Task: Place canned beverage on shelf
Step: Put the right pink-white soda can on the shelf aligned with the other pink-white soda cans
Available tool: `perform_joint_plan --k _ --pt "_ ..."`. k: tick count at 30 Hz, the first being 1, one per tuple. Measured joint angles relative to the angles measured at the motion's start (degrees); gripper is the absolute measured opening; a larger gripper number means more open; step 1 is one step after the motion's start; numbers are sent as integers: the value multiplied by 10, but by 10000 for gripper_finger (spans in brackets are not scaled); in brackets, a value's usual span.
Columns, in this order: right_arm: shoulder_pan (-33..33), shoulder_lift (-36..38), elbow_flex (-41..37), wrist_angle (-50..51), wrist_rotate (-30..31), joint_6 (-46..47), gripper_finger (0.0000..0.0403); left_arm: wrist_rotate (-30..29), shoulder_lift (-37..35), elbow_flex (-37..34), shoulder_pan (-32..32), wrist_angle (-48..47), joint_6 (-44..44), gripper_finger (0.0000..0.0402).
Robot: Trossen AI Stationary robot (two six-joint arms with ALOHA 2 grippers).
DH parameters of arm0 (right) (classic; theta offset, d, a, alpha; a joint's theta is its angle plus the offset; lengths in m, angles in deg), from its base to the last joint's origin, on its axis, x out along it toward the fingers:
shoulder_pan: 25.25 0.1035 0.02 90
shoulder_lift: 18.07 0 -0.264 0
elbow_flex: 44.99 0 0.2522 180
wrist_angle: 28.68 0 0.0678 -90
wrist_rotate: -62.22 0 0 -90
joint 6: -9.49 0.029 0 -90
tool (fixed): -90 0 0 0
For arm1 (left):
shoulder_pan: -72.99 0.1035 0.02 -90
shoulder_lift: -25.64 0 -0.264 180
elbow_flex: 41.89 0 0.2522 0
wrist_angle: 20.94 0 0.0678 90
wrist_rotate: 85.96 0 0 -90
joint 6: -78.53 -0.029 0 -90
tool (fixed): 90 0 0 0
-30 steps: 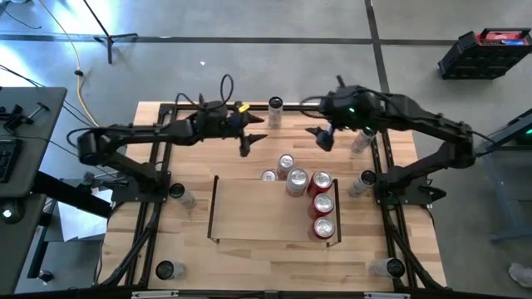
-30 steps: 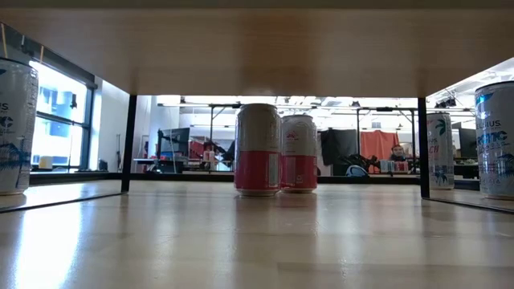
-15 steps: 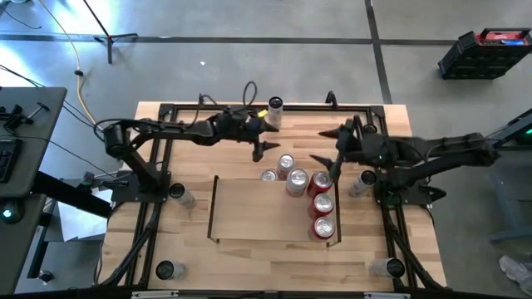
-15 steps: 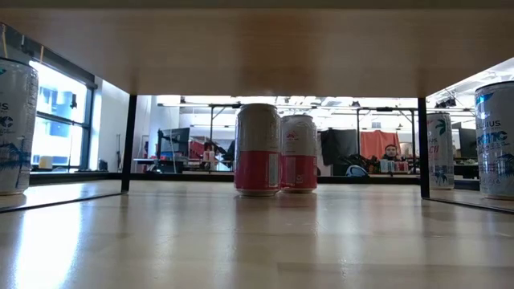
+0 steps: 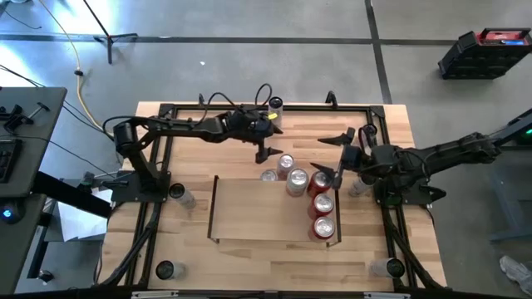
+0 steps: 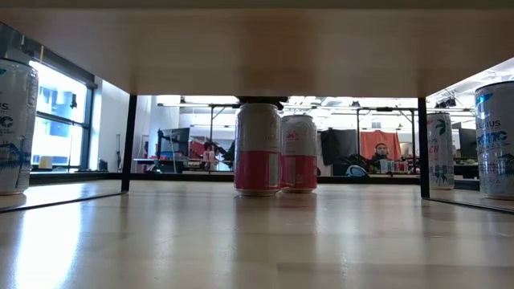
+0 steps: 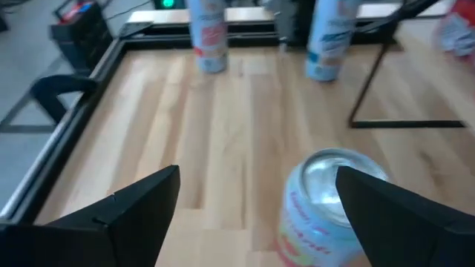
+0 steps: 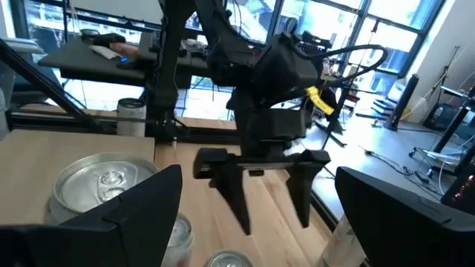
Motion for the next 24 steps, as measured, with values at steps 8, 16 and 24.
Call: perform_joint_plan --k 8,16,24 --pt "0 7 43 4 -1 4 341 86 -1 0 4 4 -25 351" --pt "-1 70 55 116 -10 78 341 87 4 -15 -5 28 -40 351" --pt "-1 166 55 233 -62 104 341 84 4 -20 -8 28 -71 351"
